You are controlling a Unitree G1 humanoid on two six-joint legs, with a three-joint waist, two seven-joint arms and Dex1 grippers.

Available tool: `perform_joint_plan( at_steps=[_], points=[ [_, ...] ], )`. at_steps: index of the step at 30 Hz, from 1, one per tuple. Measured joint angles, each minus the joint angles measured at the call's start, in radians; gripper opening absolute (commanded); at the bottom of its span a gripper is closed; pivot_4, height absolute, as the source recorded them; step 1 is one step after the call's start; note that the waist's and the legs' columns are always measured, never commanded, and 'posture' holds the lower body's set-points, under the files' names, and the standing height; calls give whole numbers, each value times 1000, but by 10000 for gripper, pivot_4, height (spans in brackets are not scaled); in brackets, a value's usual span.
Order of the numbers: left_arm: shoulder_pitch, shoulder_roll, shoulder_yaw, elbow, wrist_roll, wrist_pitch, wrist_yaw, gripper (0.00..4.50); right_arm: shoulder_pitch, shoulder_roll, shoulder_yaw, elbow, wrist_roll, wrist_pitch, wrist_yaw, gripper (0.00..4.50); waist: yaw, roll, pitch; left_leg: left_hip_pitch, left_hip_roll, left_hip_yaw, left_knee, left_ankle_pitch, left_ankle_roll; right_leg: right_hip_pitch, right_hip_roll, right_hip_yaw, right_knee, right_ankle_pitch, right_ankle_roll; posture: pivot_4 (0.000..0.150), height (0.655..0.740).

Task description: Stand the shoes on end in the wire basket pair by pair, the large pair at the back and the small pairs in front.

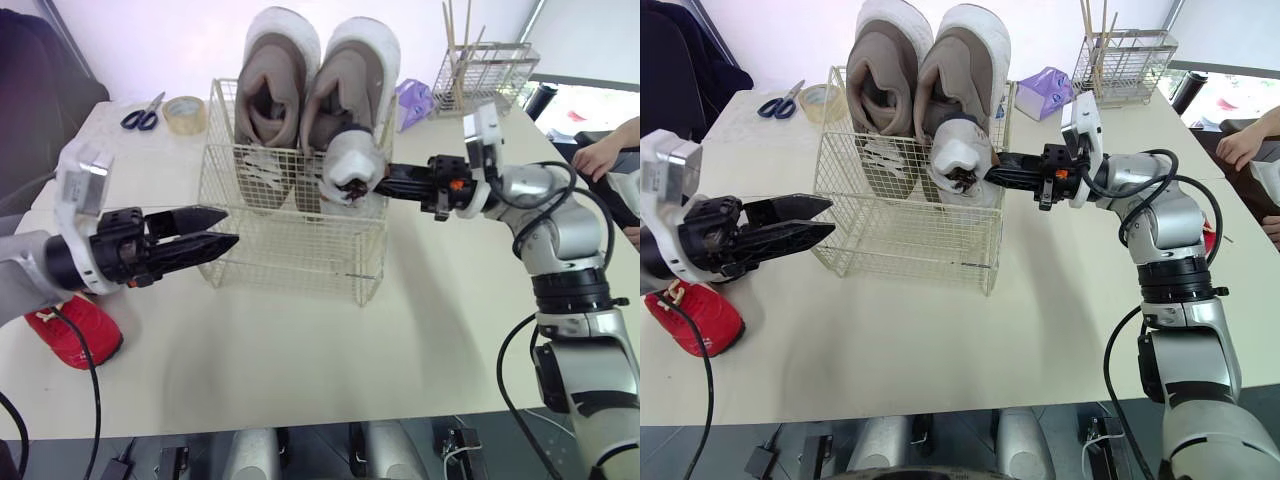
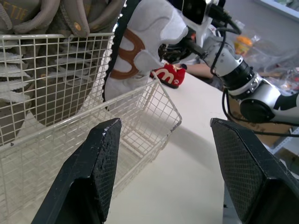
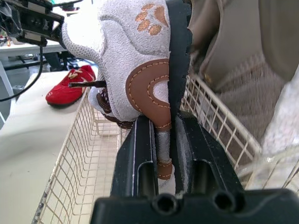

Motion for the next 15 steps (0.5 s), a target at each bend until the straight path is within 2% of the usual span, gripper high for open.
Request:
perform_joint_plan(
  at_steps=[4,15],
  points=[
    [0,-2,-2,2,3,-3,2,31970,0,1,-12,-7,-7,-6,-7,40694,0,0,0,0,0,0,0,0,0,0,0,0,0,0,0,1500,7400],
    [-14,-5,-28,32,38,-11,3,31970,84,-87,-80,-155,10,116,-43,40694,1,0,0,0,0,0,0,0,0,0,0,0,0,0,0,1500,7400]
  ],
)
